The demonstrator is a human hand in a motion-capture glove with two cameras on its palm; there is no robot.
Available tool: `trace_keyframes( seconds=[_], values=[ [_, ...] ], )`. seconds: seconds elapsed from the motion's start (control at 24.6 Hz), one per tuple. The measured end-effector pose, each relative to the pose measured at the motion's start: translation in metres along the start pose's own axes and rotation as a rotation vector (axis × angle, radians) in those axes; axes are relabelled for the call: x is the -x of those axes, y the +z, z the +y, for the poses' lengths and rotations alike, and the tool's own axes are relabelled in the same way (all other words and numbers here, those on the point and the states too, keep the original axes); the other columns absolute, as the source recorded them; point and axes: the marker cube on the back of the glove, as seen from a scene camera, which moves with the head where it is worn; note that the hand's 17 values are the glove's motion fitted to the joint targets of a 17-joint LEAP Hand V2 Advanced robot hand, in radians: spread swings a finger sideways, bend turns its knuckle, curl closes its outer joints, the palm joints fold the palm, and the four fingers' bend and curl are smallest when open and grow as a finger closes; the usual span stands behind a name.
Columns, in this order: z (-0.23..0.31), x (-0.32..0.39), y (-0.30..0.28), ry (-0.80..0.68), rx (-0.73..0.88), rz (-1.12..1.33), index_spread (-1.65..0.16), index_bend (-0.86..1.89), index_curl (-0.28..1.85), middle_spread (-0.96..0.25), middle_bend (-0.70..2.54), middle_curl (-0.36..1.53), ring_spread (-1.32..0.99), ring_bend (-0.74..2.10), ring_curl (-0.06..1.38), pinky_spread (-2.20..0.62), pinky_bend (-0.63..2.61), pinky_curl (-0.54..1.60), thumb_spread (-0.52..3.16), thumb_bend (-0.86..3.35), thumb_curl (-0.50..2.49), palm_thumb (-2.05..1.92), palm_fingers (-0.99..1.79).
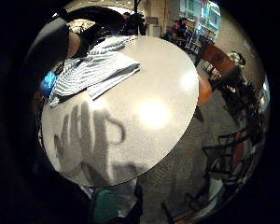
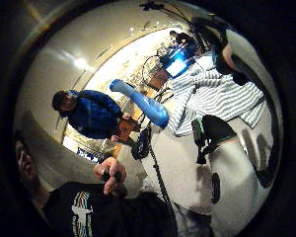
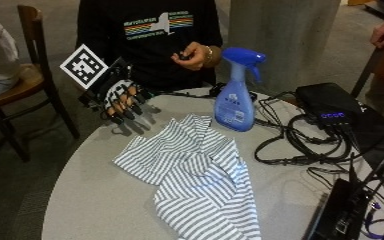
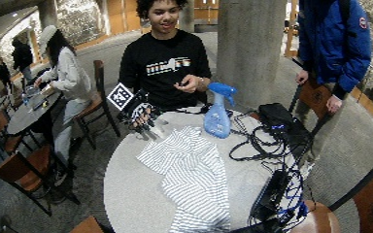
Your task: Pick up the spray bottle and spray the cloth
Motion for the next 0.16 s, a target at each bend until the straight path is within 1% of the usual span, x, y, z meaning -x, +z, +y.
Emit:
trace_keyframes(
  seconds=[0.16],
  values=[
    [0.0042, -0.0005, -0.0008, 0.009, 0.037, 0.002, -0.25, 0.12, 0.29, -0.03, 0.29, 0.45, -0.05, 0.29, 0.37, 0.1, 0.48, 0.32, 1.05, -0.02, 0.49, 0.94, 0.84]
  ],
)
